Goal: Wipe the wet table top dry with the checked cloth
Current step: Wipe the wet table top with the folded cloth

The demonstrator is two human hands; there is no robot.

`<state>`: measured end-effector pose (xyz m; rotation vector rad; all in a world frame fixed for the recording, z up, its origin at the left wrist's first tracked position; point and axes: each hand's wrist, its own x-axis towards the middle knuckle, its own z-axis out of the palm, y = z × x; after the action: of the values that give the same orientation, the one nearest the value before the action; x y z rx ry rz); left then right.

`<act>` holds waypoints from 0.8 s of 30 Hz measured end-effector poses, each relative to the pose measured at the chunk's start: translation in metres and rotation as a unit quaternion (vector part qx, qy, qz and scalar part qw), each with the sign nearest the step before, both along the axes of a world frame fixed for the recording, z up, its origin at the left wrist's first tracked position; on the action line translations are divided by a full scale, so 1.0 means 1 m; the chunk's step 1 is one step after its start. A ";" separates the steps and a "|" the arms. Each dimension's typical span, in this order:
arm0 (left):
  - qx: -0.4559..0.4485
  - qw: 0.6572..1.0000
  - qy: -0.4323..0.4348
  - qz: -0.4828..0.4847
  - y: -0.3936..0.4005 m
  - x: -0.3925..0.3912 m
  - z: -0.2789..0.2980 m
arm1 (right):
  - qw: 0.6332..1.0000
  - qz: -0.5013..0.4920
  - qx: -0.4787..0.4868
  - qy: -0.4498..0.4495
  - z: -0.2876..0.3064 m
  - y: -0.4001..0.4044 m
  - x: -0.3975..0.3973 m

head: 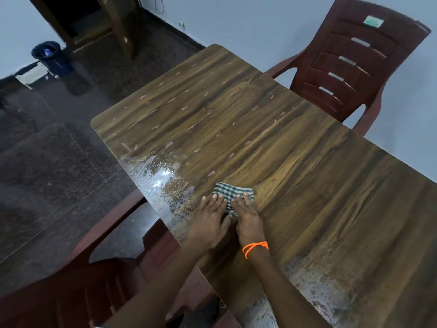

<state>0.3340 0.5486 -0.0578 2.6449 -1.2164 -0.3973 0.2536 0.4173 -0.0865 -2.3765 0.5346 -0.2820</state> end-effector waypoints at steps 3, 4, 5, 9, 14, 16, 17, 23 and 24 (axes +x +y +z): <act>0.007 1.000 0.006 0.015 0.026 -0.021 -0.004 | 0.999 0.032 0.008 -0.003 0.005 0.022 -0.014; 0.012 1.000 0.012 0.018 0.031 -0.032 -0.004 | 0.999 0.045 0.002 -0.003 0.005 0.025 -0.023; 0.015 1.000 0.018 0.017 0.034 -0.043 -0.004 | 0.998 0.056 -0.005 -0.004 0.003 0.026 -0.033; 0.021 0.999 0.039 -0.007 0.026 -0.069 -0.001 | 0.997 0.076 -0.021 0.000 -0.001 0.007 -0.064; 0.023 0.999 0.035 -0.034 0.015 -0.040 -0.001 | 0.998 0.052 -0.023 0.004 0.002 -0.008 -0.041; 0.028 0.999 0.024 -0.034 0.018 -0.024 0.000 | 0.999 0.041 -0.011 0.001 0.004 -0.001 -0.023; 0.025 0.999 0.019 -0.027 0.022 -0.016 0.001 | 0.999 0.039 -0.009 0.001 0.005 0.006 -0.015; 0.005 0.999 0.014 0.037 0.072 -0.005 0.003 | 0.997 0.078 -0.010 -0.005 0.007 0.066 0.002; 0.005 0.999 0.018 0.044 0.080 -0.012 0.003 | 0.996 0.090 -0.012 -0.001 0.005 0.074 -0.002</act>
<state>0.3219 0.6290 -0.0549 2.6766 -1.0844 -0.4352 0.2519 0.4911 -0.0817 -2.4288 0.3157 -0.2107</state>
